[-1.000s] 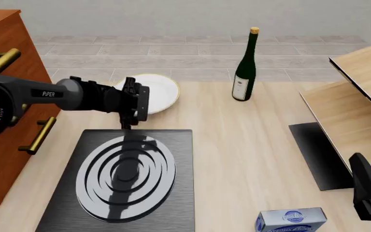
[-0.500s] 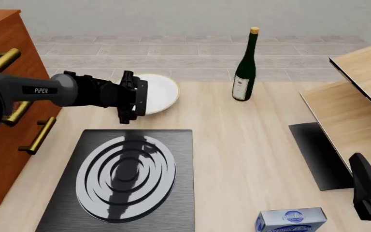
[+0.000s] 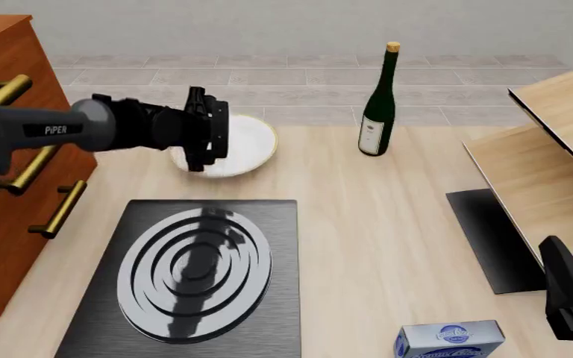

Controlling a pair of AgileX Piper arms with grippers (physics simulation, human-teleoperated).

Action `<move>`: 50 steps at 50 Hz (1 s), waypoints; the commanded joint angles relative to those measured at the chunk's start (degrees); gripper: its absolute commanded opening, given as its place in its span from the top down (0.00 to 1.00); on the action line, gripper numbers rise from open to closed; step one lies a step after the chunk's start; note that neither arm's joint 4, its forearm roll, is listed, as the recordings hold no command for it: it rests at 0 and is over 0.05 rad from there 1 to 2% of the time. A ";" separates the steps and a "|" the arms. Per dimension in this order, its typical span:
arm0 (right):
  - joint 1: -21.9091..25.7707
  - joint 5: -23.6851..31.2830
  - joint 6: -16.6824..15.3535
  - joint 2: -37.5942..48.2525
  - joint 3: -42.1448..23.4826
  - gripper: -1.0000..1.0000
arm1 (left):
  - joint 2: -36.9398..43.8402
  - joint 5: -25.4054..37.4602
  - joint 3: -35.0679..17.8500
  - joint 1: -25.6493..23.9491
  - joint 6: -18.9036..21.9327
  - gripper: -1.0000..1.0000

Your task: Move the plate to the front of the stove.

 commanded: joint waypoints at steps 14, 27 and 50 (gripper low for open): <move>0.00 0.02 0.01 -0.05 0.00 0.00 | 0.17 -2.59 -3.80 0.28 -1.44 0.00; 0.00 0.01 0.00 -0.01 0.00 0.00 | -2.19 -4.54 -4.85 -0.11 -2.84 0.00; 0.02 0.04 0.02 -0.08 0.00 0.00 | -6.75 -6.15 -4.65 -2.32 -6.59 0.00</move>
